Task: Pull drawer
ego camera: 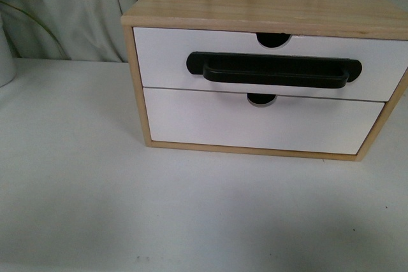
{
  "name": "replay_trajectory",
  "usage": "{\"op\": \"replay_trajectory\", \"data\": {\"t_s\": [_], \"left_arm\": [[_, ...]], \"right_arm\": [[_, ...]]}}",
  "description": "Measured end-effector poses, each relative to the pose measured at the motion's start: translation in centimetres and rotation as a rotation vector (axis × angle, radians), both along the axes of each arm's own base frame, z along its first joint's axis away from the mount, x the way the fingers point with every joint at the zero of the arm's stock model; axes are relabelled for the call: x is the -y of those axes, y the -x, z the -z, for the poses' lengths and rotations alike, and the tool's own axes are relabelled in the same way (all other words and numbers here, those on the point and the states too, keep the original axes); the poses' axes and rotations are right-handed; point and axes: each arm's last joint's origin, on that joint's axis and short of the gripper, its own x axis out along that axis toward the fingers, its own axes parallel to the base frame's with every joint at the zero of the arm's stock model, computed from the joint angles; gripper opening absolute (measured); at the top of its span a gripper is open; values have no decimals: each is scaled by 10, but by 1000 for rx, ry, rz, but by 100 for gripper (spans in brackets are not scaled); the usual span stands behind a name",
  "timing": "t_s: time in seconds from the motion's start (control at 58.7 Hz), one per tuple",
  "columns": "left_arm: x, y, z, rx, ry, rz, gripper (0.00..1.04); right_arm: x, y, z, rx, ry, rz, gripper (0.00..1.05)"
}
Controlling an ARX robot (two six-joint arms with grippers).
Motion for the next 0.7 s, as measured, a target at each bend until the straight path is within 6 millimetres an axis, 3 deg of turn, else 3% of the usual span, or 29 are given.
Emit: {"op": "replay_trajectory", "data": {"t_s": [0.375,0.477,0.596,0.698], "left_arm": [[0,0,0,0,0,0,98],[1,-6,3,-93,-59,-77,98],[14,-25,-10,-99,-174,140,98],[27,-51,-28,-100,-337,368,98]], "right_arm": [[0,0,0,0,0,0,96],[-1,-7,0,-174,16,121,96],[-5,-25,-11,-327,135,3,96],[-11,-53,-29,-418,268,-179,96]]}}
